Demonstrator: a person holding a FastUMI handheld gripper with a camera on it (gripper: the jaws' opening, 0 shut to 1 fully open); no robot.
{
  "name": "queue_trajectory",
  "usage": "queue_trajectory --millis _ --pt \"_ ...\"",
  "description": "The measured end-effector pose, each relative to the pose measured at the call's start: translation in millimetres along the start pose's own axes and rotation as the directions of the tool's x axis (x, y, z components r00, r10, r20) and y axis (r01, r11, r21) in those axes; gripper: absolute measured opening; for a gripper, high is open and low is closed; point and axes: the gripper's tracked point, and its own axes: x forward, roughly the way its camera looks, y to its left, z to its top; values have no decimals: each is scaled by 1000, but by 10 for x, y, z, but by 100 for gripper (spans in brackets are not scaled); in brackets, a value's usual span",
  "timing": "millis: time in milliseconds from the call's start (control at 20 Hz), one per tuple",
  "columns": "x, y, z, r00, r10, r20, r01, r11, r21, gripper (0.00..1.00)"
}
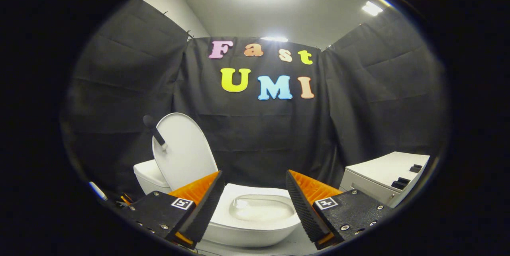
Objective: Open the toilet lid.
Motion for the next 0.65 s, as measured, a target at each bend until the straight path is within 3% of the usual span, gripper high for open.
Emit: queue_trajectory --millis 650 --pt "-14 -25 -52 1000 5 -26 -5 1000 -8 95"
